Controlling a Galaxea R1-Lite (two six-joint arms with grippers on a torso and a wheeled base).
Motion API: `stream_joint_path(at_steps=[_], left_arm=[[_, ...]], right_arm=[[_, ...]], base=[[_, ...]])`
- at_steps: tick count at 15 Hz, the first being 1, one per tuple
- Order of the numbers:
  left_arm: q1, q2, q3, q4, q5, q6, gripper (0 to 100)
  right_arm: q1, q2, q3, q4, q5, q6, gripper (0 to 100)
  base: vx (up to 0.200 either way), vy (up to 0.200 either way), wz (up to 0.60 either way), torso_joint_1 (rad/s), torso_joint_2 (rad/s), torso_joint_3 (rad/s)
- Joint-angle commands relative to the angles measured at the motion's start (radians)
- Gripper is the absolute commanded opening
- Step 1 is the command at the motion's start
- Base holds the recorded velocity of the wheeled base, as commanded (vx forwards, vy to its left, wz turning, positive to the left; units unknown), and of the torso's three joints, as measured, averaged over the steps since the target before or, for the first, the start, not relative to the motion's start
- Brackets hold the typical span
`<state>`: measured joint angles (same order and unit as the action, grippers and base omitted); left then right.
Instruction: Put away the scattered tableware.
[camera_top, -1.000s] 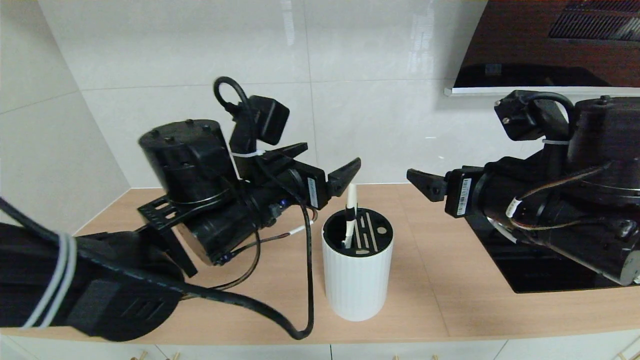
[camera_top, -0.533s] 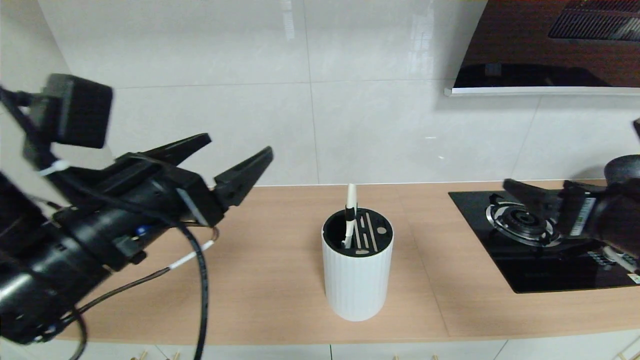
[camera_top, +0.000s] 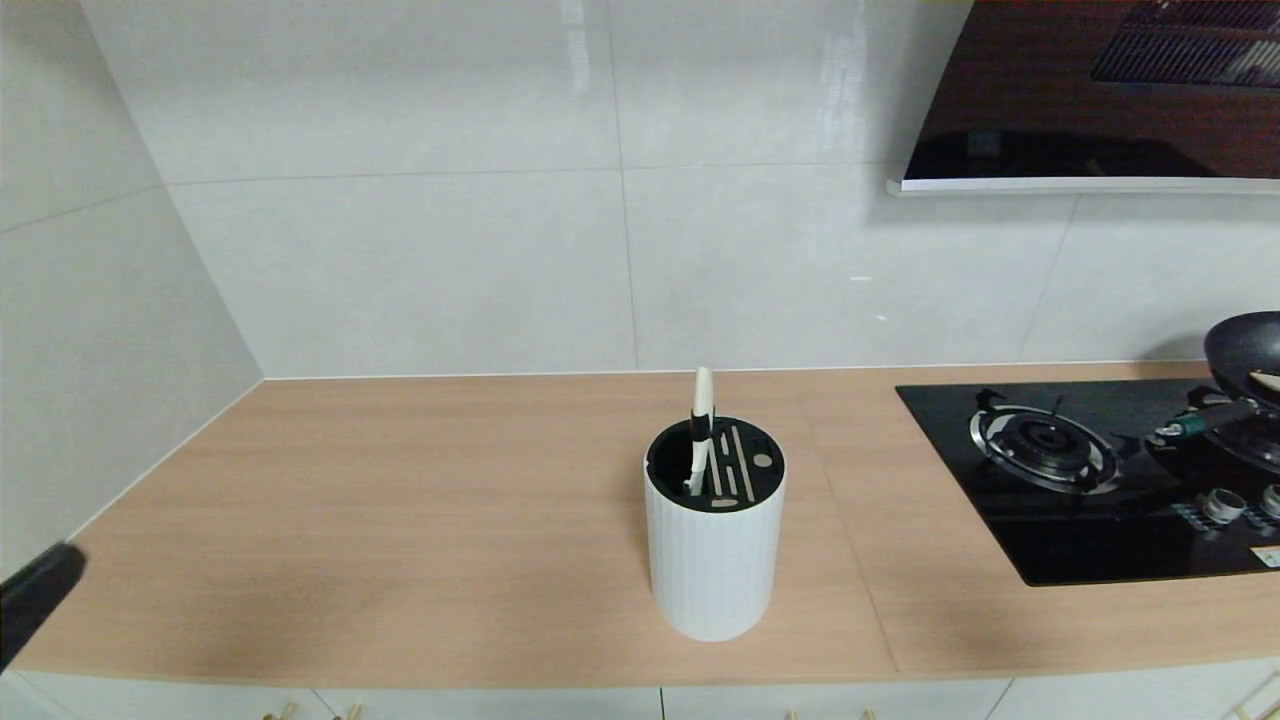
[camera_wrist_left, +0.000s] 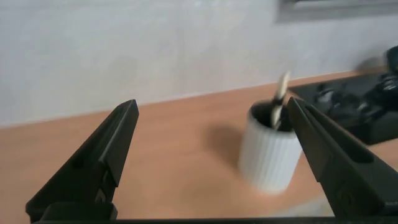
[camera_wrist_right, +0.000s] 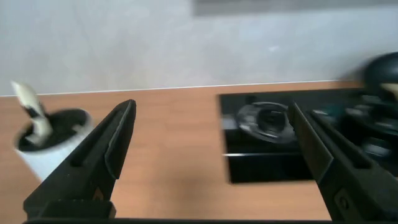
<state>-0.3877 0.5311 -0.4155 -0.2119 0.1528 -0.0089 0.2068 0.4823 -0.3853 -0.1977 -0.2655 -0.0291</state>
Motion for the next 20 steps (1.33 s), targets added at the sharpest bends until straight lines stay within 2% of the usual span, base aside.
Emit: stream_joint_path(at_steps=[1, 3, 4, 6, 8, 9, 10, 11, 12, 13, 15, 16, 17, 18, 19, 20], left_arm=[[0.196, -0.350, 0.032, 0.207, -0.068, -0.003, 100], [0.266, -0.419, 0.063, 0.241, -0.108, -0.003, 100], [0.309, -0.434, 0.095, 0.241, -0.108, -0.003, 100], [0.385, -0.503, 0.161, 0.243, -0.124, -0.002, 100], [0.394, -0.530, 0.233, 0.229, -0.122, -0.008, 100], [0.394, -0.530, 0.270, 0.209, -0.111, -0.022, 100], [0.394, -0.531, 0.337, 0.155, -0.111, -0.028, 100], [0.394, -0.531, 0.386, 0.123, -0.122, -0.036, 100], [0.394, -0.531, 0.416, 0.138, -0.142, -0.048, 100], [0.394, -0.531, 0.411, 0.160, -0.153, -0.083, 100], [0.394, -0.531, 0.412, 0.151, -0.153, -0.095, 100], [0.394, -0.531, 0.414, 0.152, -0.151, -0.063, 100], [0.394, -0.531, 0.416, 0.157, -0.147, 0.021, 100], [0.394, -0.531, 0.416, 0.164, -0.134, 0.075, 100], [0.394, -0.531, 0.416, 0.186, -0.121, 0.089, 100], [0.386, -0.530, 0.414, 0.213, -0.125, 0.086, 100]], right_arm=[[-0.052, -0.300, 0.022, 0.156, 0.002, -0.091, 100], [-0.086, -0.383, 0.049, 0.195, -0.011, -0.161, 100], [-0.122, -0.384, 0.065, 0.150, -0.027, -0.163, 100], [-0.218, -0.461, 0.126, 0.138, 0.015, -0.202, 100], [-0.214, -0.472, 0.238, 0.047, -0.008, -0.215, 100], [-0.213, -0.476, 0.292, -0.002, -0.008, -0.216, 100], [-0.213, -0.479, 0.375, -0.055, -0.003, -0.216, 100], [-0.213, -0.479, 0.385, -0.048, 0.000, -0.204, 100], [-0.213, -0.481, 0.384, -0.011, 0.008, -0.160, 100], [-0.211, -0.481, 0.385, 0.041, 0.023, -0.137, 100], [-0.211, -0.479, 0.384, 0.142, 0.028, -0.078, 100], [-0.213, -0.479, 0.385, 0.136, 0.029, -0.060, 100], [-0.211, -0.479, 0.385, 0.136, 0.029, -0.051, 100], [-0.208, -0.479, 0.385, 0.136, 0.029, -0.035, 100], [-0.204, -0.473, 0.385, 0.138, 0.029, -0.014, 100], [-0.204, -0.479, 0.385, 0.146, 0.026, 0.031, 100]], base=[[0.000, 0.000, 0.00, 0.000, 0.00, 0.000], [0.000, 0.000, 0.00, 0.000, 0.00, 0.000], [0.000, 0.000, 0.00, 0.000, 0.00, 0.000], [0.000, 0.000, 0.00, 0.000, 0.00, 0.000], [0.000, 0.000, 0.00, 0.000, 0.00, 0.000], [0.000, 0.000, 0.00, 0.000, 0.00, 0.000], [0.000, 0.000, 0.00, 0.000, 0.00, 0.000], [0.000, 0.000, 0.00, 0.000, 0.00, 0.000], [0.000, 0.000, 0.00, 0.000, 0.00, 0.000], [0.000, 0.000, 0.00, 0.000, 0.00, 0.000], [0.000, 0.000, 0.00, 0.000, 0.00, 0.000], [0.000, 0.000, 0.00, 0.000, 0.00, 0.000], [0.000, 0.000, 0.00, 0.000, 0.00, 0.000], [0.000, 0.000, 0.00, 0.000, 0.00, 0.000], [0.000, 0.000, 0.00, 0.000, 0.00, 0.000], [0.000, 0.000, 0.00, 0.000, 0.00, 0.000]])
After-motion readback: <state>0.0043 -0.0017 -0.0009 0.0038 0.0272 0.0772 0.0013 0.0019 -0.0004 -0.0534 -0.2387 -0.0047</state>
